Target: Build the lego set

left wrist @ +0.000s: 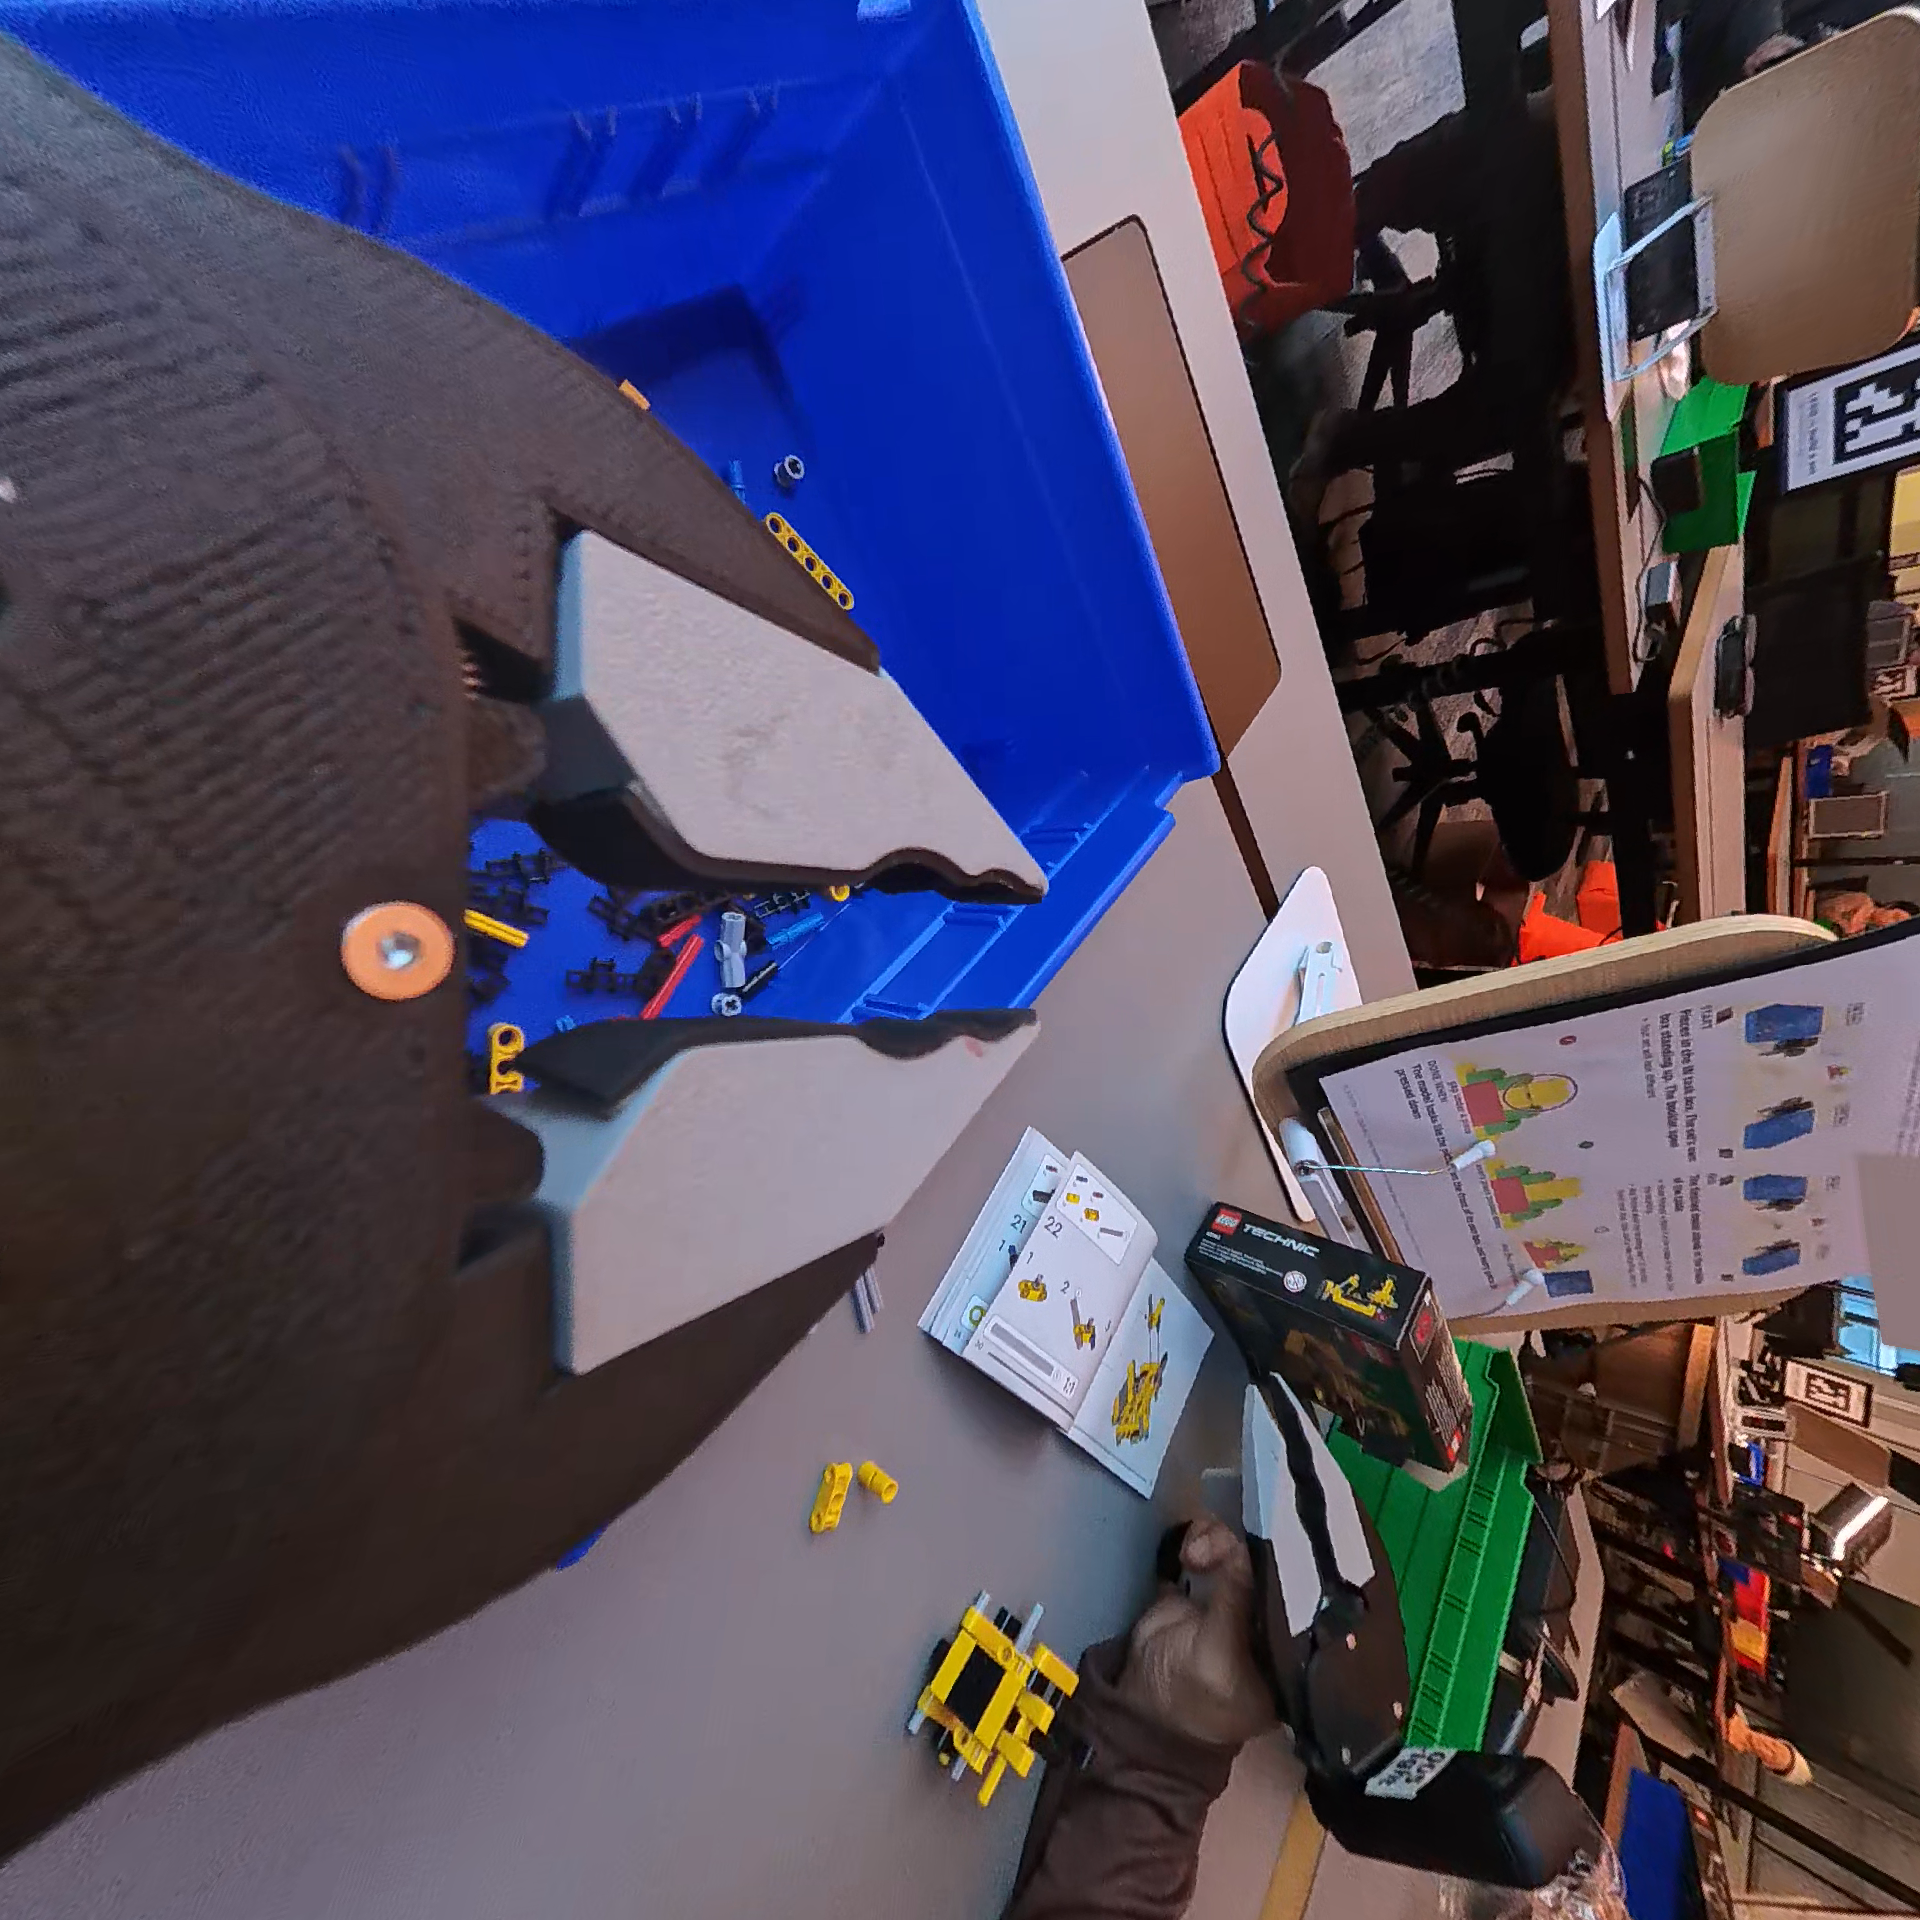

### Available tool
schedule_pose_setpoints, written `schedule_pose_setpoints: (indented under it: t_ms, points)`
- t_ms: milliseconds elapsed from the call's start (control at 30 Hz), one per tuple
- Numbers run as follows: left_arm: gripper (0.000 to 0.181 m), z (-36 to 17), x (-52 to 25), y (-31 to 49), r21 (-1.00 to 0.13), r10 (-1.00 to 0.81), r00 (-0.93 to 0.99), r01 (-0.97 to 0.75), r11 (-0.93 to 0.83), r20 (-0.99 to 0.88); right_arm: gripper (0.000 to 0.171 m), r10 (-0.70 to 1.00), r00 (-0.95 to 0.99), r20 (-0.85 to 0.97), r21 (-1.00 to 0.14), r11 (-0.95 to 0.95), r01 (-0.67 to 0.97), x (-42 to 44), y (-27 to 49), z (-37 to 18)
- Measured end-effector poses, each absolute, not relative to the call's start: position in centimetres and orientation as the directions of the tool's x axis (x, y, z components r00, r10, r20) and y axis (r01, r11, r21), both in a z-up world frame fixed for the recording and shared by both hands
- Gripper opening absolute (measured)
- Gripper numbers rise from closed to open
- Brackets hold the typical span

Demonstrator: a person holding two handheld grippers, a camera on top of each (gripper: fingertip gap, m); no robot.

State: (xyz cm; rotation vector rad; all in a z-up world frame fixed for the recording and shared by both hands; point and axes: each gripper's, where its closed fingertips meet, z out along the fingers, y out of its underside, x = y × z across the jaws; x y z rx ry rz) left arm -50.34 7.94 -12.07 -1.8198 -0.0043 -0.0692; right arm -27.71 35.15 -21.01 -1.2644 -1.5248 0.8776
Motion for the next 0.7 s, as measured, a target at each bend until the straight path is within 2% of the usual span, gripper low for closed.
schedule_pose_setpoints:
  t_ms: [200, 700]
  points:
    - [0.017, -13.2, -51.4, 8.0, -0.955, 0.014, 0.999, 0.045, -0.294, 0.043, 0.006, 0.976, -0.035, 0.214, -0.926, 0.214, 0.311, -27.7, 35.1, -21.1]
    - [0.018, -13.3, -53.0, 7.6, -0.951, 0.036, 0.992, 0.124, -0.282, 0.119, 0.006, 0.980, -0.016, 0.198, -0.931, 0.193, 0.311, -27.7, 35.5, -21.1]
